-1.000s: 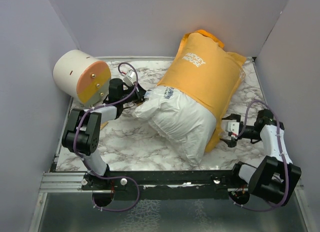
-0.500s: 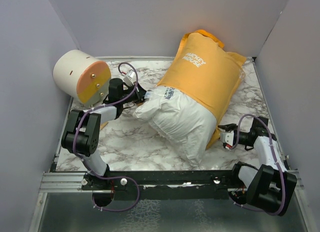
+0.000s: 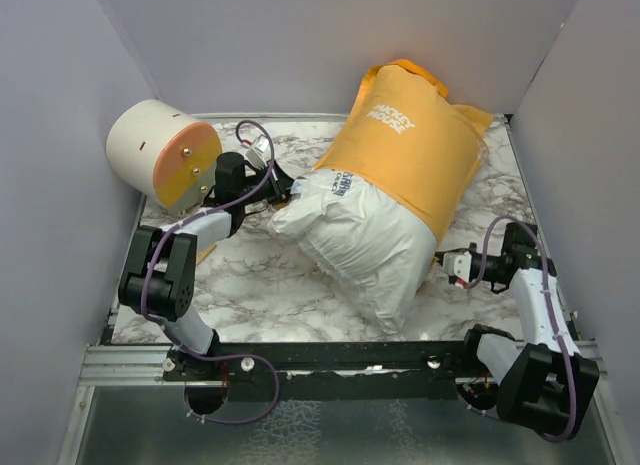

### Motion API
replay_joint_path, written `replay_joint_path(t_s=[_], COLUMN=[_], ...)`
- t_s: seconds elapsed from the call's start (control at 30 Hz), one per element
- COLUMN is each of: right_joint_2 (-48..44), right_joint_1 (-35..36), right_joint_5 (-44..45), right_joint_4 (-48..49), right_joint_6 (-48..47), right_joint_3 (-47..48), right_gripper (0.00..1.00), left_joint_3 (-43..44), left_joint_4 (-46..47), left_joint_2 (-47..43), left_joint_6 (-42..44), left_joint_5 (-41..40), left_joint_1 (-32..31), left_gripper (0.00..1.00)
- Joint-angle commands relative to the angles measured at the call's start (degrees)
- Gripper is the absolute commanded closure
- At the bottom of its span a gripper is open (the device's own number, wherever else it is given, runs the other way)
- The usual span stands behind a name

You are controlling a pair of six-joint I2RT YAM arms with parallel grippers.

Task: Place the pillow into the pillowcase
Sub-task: Stuff the pillow into the pillowcase.

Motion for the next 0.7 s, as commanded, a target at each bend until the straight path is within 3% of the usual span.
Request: replay_joint_path(t_s=[0.0,0.1,0.17,0.33,0.5,0.6,0.67], right_joint_2=[-1.5,-0.3,0.8,2.5,12.6,17.6,18.8], right_joint_1=[0.4,0.4,0.4,0.4,0.3,0.3,1.6], right_joint_5=[-9.0,-12.0,-13.0,-9.1,-0.1,-3.7,-7.4], right_joint_4=[-4.1,-1.0,7.1,47.7,54.1,56.4,62.6], right_joint_6=[23.5,42.7,59.2,105.5,120.9,128.3,136.1], right_joint_3=[15.9,30.3,39.2,53.4,73.3,78.1,76.1], right_gripper=[0.99,0.99,0.99,0.99,0.99,1.00,1.00], left_joint_3=[6.9,13.5,19.9,41.2,61.6,67.9,69.3], left_joint_4=[1.2,-2.9,-5.3,-9.6,-15.9,-17.3,-16.0], left_joint_2=[-6.9,-9.6,-10.5,-9.3,-5.3,-3.3,-1.6], left_joint_6=[0.7,1.6,1.6,0.9,1.7,1.2,-0.7], left_joint_5=[2.2,0.7,-0.5,-3.9,-7.2,-8.3,-7.8], left_joint_1=[0.5,1.5,2.3,3.0,3.8,5.1,5.3], left_gripper=[1.00,1.00,1.00,1.00,1.00,1.00,1.00])
